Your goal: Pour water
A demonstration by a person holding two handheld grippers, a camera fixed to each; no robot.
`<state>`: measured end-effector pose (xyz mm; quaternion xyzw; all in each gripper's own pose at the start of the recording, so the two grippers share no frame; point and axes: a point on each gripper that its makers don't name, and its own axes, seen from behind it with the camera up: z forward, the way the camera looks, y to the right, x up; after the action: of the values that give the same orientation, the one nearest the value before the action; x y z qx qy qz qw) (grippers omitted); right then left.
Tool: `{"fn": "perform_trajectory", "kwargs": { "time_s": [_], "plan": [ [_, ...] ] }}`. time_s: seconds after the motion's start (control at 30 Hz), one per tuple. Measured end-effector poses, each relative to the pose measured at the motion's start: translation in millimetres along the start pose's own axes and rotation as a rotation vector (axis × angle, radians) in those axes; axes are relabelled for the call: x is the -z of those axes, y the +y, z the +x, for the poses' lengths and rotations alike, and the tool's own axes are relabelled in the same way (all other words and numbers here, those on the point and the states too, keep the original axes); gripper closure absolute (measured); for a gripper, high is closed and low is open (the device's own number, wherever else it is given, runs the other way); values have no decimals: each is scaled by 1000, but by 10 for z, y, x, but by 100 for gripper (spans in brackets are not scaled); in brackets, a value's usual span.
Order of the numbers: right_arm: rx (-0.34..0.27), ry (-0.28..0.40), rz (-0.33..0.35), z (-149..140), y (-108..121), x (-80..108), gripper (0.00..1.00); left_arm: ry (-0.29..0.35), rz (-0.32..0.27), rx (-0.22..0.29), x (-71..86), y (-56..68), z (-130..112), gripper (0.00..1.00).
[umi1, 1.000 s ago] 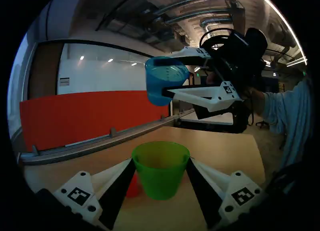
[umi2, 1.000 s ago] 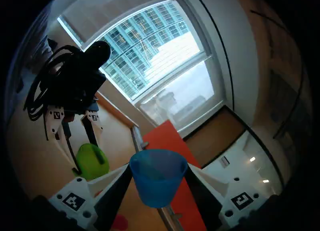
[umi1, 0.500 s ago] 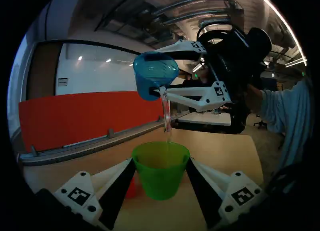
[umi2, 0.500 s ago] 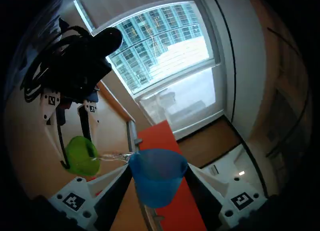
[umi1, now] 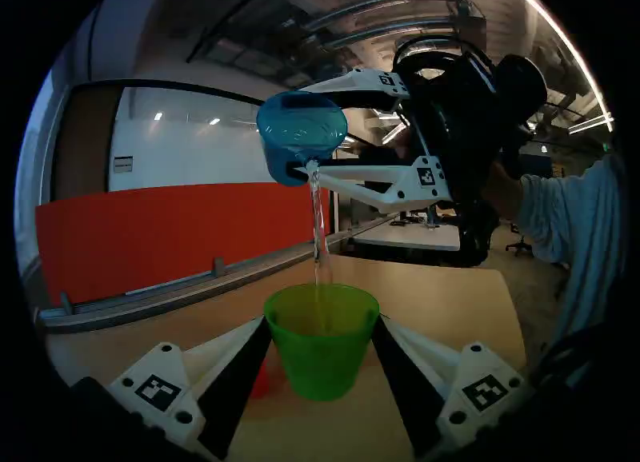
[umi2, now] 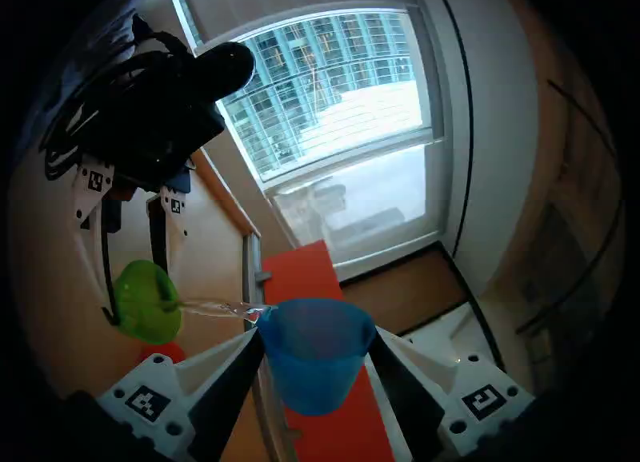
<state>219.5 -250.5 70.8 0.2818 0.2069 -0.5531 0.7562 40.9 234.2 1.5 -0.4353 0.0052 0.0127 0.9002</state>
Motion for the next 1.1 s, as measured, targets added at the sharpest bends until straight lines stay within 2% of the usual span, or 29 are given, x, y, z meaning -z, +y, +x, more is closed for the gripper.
{"fn": "perform_trajectory", "kwargs": {
  "time_s": [1.1],
  "plan": [
    [190,4,-35,80,273,-39,9,7,-7,3,-44,13,35,14]
  ]
}}
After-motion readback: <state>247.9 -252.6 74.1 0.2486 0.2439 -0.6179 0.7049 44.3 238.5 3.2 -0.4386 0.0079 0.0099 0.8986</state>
